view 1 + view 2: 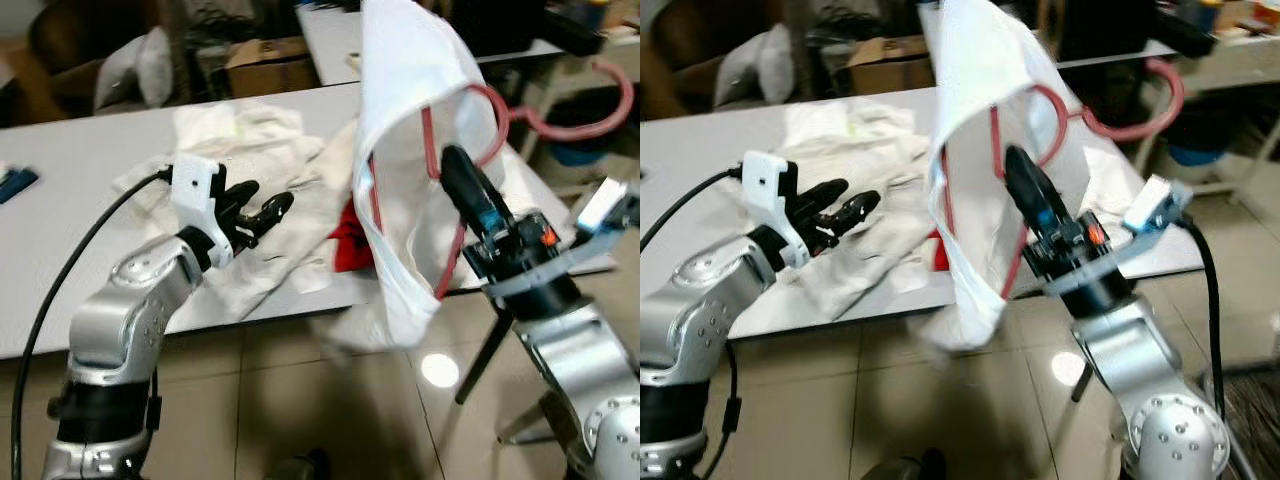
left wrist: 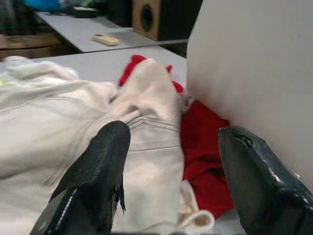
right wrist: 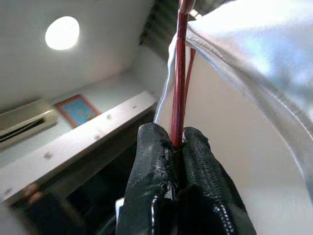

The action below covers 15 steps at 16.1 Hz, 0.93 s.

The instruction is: Hang hanger

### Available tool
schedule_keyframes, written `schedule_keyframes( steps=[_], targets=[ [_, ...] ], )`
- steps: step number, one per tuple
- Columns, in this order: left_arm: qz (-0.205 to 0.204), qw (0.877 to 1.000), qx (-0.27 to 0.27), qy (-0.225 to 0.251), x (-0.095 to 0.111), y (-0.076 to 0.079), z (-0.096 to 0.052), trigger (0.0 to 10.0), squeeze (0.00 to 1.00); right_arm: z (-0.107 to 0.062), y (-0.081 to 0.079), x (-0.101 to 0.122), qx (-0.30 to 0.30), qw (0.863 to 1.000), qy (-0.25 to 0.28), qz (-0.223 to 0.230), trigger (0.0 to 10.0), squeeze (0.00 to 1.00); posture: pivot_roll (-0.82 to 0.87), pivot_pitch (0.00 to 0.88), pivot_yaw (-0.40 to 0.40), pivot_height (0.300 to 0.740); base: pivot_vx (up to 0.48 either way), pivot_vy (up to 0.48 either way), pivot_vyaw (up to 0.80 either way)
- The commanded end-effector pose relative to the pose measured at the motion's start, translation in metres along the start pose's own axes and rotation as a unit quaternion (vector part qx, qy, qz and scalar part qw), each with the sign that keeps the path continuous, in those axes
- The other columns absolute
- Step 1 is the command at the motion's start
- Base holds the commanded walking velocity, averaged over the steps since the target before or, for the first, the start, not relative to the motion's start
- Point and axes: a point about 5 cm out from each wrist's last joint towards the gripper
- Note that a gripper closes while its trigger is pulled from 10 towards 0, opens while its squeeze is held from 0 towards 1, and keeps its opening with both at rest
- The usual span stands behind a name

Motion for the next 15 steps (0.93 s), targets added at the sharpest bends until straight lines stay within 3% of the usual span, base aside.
schedule_keyframes(
  steps=[1, 3, 6, 11, 13, 15],
  targets=[
    [-0.009, 1.000, 0.012, 0.021, 0.007, -0.002, -0.005, 10.0, 0.00, 0.007, -0.010, -0.002, 0.028, 1.000, -0.012, 0.006, 10.0, 0.00, -0.06, 0.035, 0.086, 0.740, 0.000, 0.000, 0.74],
    [-0.028, 0.999, -0.019, 0.030, 0.006, 0.009, -0.012, 10.0, 0.00, 0.016, -0.012, -0.004, 0.036, 0.999, -0.035, 0.008, 10.0, 0.00, -0.05, 0.039, 0.070, 0.740, 0.000, 0.000, 0.74],
    [-0.007, 1.000, -0.023, -0.009, -0.008, 0.012, -0.020, 10.0, 0.00, 0.020, -0.008, -0.015, 0.012, 0.996, -0.087, -0.007, 10.0, 0.00, -0.05, 0.044, 0.065, 0.740, 0.000, 0.000, 0.74],
    [-0.014, 0.999, -0.005, -0.040, -0.022, 0.013, -0.028, 10.0, 0.00, 0.007, 0.008, -0.021, -0.049, 0.990, -0.132, -0.021, 10.0, 0.00, -0.05, 0.050, 0.060, 0.740, 0.000, 0.000, 0.74],
    [-0.018, 0.999, -0.007, -0.046, -0.027, 0.018, -0.027, 10.0, 0.00, -0.003, 0.018, -0.006, -0.080, 0.990, -0.113, -0.039, 10.0, 0.00, -0.05, 0.051, 0.059, 0.740, 0.000, 0.000, 0.74],
    [-0.027, 0.999, -0.012, -0.043, -0.028, 0.022, -0.025, 10.0, 0.00, -0.016, 0.032, 0.040, -0.128, 0.986, -0.053, -0.096, 10.0, 0.00, -0.05, 0.048, 0.061, 0.740, 0.000, 0.000, 0.74]
  ],
)
Point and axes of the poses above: a point about 5 cm out from each wrist's last joint towards the gripper, its own z axis pointing out of the wrist towards the gripper, its own x axis along the axis of the wrist's last joint, y = z × x, and after that the axes turned 1 degree about -z, right-handed
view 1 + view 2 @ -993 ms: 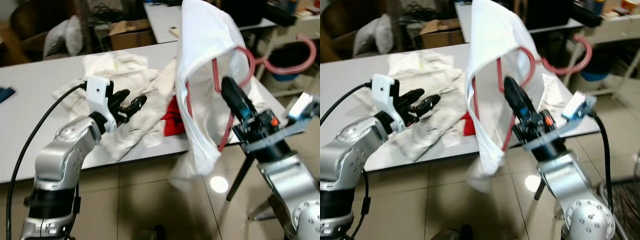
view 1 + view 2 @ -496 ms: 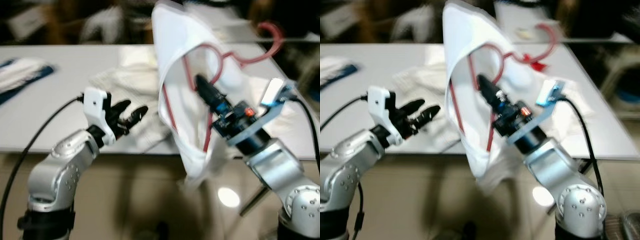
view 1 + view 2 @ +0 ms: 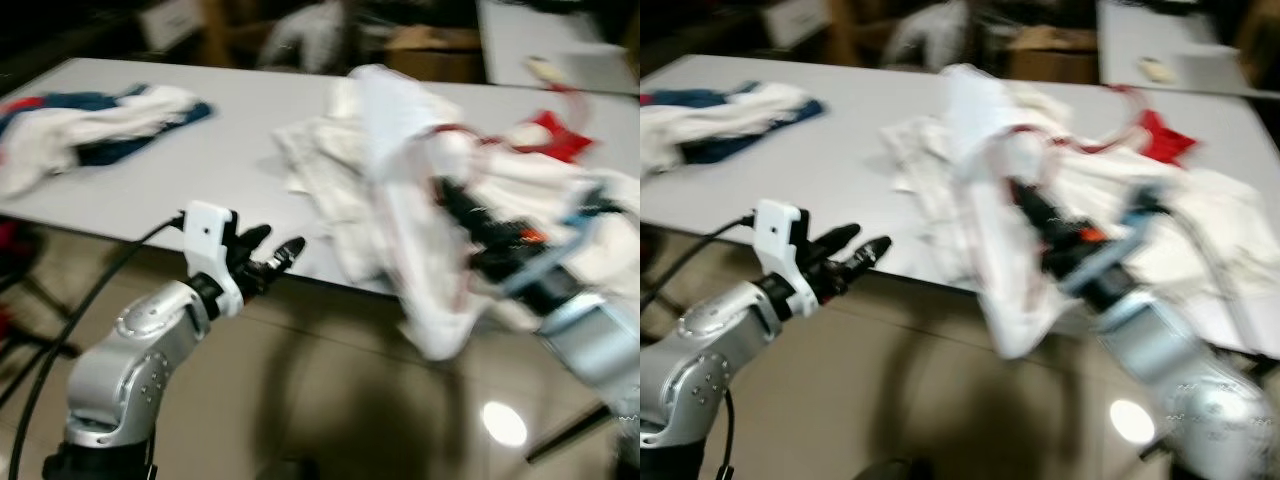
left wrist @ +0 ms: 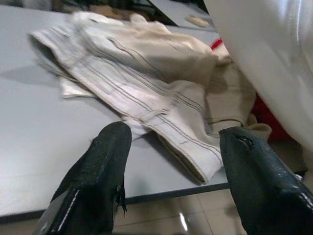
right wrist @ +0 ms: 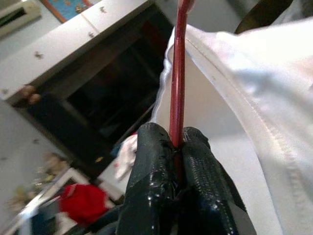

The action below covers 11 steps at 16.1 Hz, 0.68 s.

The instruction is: Hang hanger

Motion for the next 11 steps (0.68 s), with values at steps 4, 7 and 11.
schedule_keyframes(
  steps=[4, 7, 11],
  targets=[
    [-0.006, 1.000, -0.007, 0.017, 0.010, -0.001, 0.004, 10.0, 0.00, -0.004, -0.062, 0.146, 0.111, 0.965, 0.214, -0.105, 10.0, 0.00, -0.07, 0.048, 0.069, 0.740, 0.000, 0.000, 0.75],
    [-0.005, 1.000, -0.014, 0.023, 0.013, 0.003, 0.006, 10.0, 0.00, 0.004, -0.099, 0.166, 0.182, 0.948, 0.243, -0.096, 10.0, 0.00, -0.07, 0.047, 0.063, 0.740, 0.000, 0.000, 0.76],
    [-0.009, 1.000, -0.017, 0.024, 0.010, 0.007, 0.005, 10.0, 0.00, 0.032, -0.094, 0.100, 0.191, 0.974, 0.122, 0.003, 10.0, 0.00, -0.06, 0.046, 0.051, 0.740, 0.000, 0.000, 0.77]
  ],
)
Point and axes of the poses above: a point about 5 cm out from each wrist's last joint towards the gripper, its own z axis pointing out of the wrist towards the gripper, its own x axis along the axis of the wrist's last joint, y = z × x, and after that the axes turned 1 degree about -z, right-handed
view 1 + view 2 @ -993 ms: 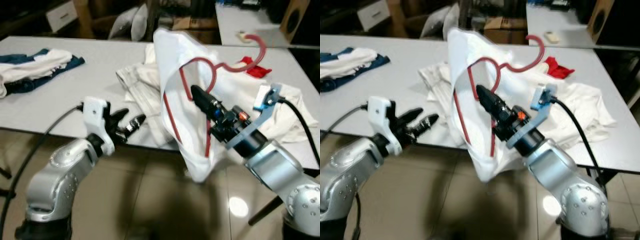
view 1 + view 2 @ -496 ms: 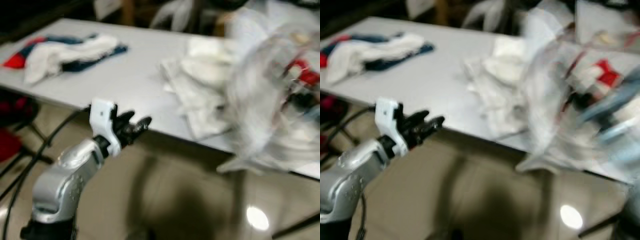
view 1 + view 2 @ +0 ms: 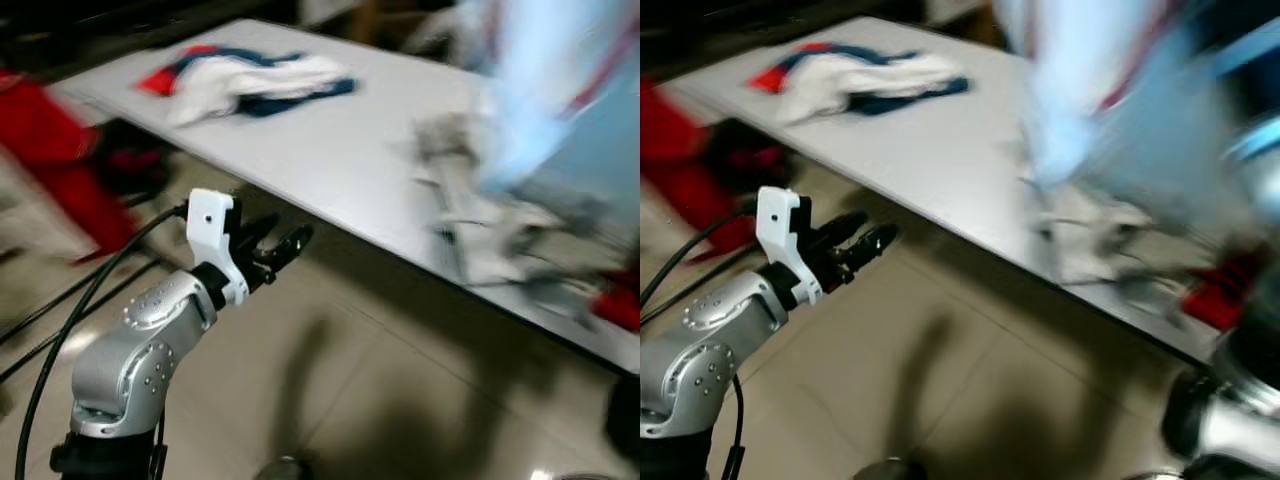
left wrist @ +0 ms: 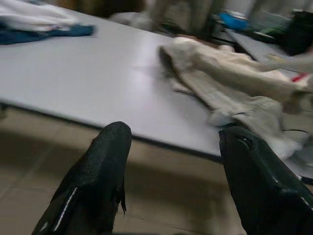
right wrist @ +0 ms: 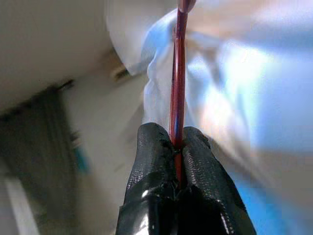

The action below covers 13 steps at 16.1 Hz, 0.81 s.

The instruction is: Hang hanger

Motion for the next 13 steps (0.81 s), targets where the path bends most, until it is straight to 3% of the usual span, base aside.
schedule_keyframes(
  steps=[1, 2, 5, 7, 8, 9, 11, 12, 13],
  targets=[
    [0.003, 1.000, -0.004, 0.002, 0.001, 0.003, -0.001, 10.0, 0.00, 0.001, -0.007, -0.009, 0.013, 1.000, -0.021, 0.004, 10.0, 0.00, -0.06, 0.046, 0.051, 0.740, 0.000, 0.000, 0.77],
    [0.005, 1.000, -0.005, -0.002, 0.000, 0.005, -0.001, 10.0, 0.00, -0.004, 0.001, -0.038, -0.009, 0.998, -0.061, 0.031, 10.0, 0.00, -0.05, 0.045, 0.048, 0.740, 0.000, 0.000, 0.77],
    [0.010, 1.000, -0.005, -0.014, -0.004, 0.007, -0.003, 10.0, 0.00, -0.023, 0.021, -0.078, -0.072, 0.989, -0.126, 0.028, 10.0, 0.00, -0.05, 0.046, 0.047, 0.740, 0.000, 0.000, 0.77],
    [0.011, 1.000, 0.002, -0.022, -0.008, 0.006, -0.002, 10.0, 0.00, -0.043, 0.047, -0.088, -0.136, 0.981, -0.135, 0.037, 10.0, 0.00, -0.05, 0.045, 0.047, 0.740, 0.000, 0.000, 0.77],
    [0.012, 1.000, 0.003, -0.022, -0.008, 0.006, -0.002, 10.0, 0.00, -0.045, 0.051, -0.087, -0.143, 0.980, -0.135, 0.035, 10.0, 0.00, -0.05, 0.044, 0.048, 0.740, 0.000, 0.000, 0.77],
    [0.011, 1.000, 0.002, -0.020, -0.008, 0.007, -0.001, 10.0, 0.00, -0.040, 0.049, -0.070, -0.135, 0.985, -0.110, 0.014, 10.0, 0.00, -0.04, 0.043, 0.048, 0.740, 0.000, 0.000, 0.77],
    [0.010, 1.000, -0.002, -0.013, -0.004, 0.008, -0.001, 10.0, 0.00, -0.014, 0.018, -0.014, -0.053, 0.998, -0.014, -0.040, 10.0, 0.00, -0.04, 0.040, 0.048, 0.740, 0.000, 0.000, 0.77],
    [0.010, 1.000, -0.002, -0.013, -0.004, 0.008, -0.001, 10.0, 0.00, -0.008, 0.009, -0.002, -0.031, 0.998, 0.010, -0.049, 10.0, 0.00, -0.04, 0.040, 0.048, 0.740, 0.000, 0.000, 0.77],
    [0.010, 1.000, -0.005, -0.012, -0.004, 0.009, -0.001, 10.0, 0.00, 0.004, -0.020, 0.040, 0.042, 0.993, 0.082, -0.076, 10.0, 0.00, -0.05, 0.038, 0.047, 0.740, 0.000, 0.000, 0.77]
  ],
)
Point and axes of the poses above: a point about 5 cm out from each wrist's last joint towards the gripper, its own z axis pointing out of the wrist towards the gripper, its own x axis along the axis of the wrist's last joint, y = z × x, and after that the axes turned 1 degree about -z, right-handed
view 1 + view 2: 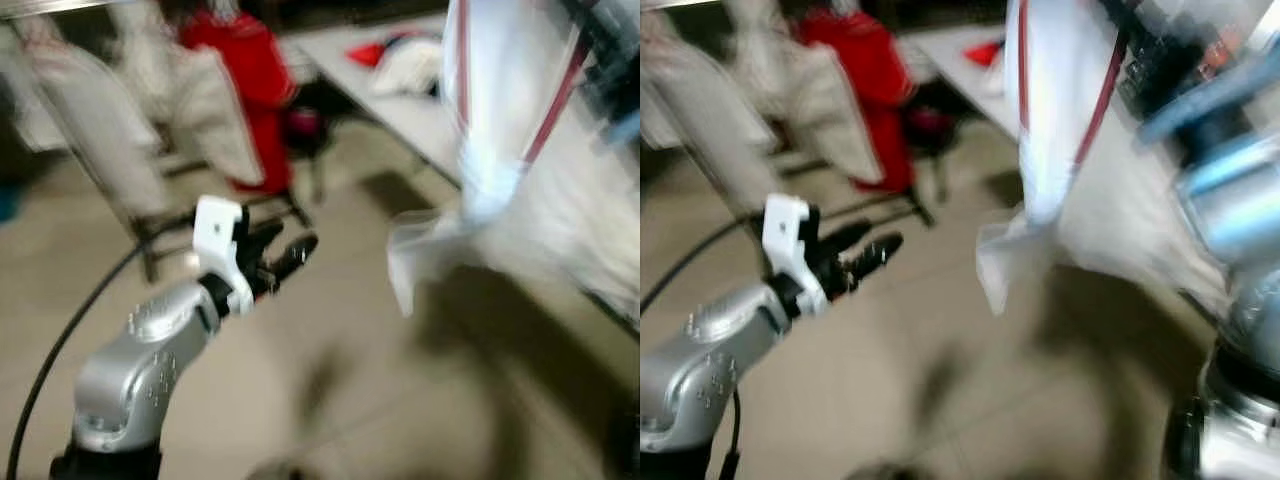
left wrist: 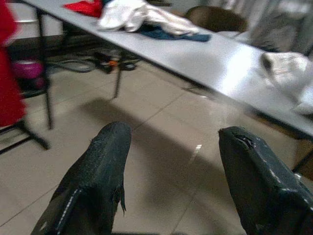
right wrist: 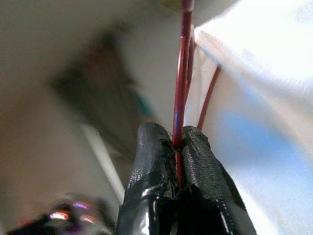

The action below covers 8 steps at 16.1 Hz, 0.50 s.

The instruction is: Hang hanger

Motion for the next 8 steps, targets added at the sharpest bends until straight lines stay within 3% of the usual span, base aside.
schedule_keyframes(
  steps=[1, 2, 5, 6, 8],
  targets=[
    [0.002, 1.000, -0.002, 0.004, 0.002, 0.002, 0.000, 10.0, 0.00, 0.000, -0.019, 0.033, 0.065, 0.996, 0.067, -0.005, 10.0, 0.00, -0.05, 0.038, 0.047, 0.740, 0.000, 0.000, 0.77],
    [0.002, 1.000, -0.004, 0.003, 0.001, 0.004, 0.001, 10.0, 0.00, -0.004, -0.014, 0.025, 0.052, 0.998, 0.035, -0.016, 10.0, 0.00, -0.06, 0.034, 0.047, 0.740, 0.000, 0.000, 0.77],
    [0.005, 1.000, -0.006, -0.005, -0.003, 0.006, 0.003, 10.0, 0.00, -0.032, 0.023, -0.045, -0.051, 0.995, -0.091, 0.009, 10.0, 0.00, -0.05, 0.034, 0.043, 0.740, 0.000, 0.000, 0.77],
    [0.012, 1.000, -0.005, -0.013, -0.004, 0.006, 0.002, 10.0, 0.00, -0.048, 0.038, -0.078, -0.108, 0.983, -0.147, 0.014, 10.0, 0.00, -0.05, 0.034, 0.042, 0.740, 0.000, 0.000, 0.77],
    [0.022, 0.999, -0.008, -0.029, -0.008, 0.009, 0.000, 10.0, 0.00, -0.070, 0.061, -0.122, -0.193, 0.956, -0.222, 0.008, 10.0, 0.00, -0.04, 0.039, 0.040, 0.740, 0.000, 0.000, 0.77]
  ],
)
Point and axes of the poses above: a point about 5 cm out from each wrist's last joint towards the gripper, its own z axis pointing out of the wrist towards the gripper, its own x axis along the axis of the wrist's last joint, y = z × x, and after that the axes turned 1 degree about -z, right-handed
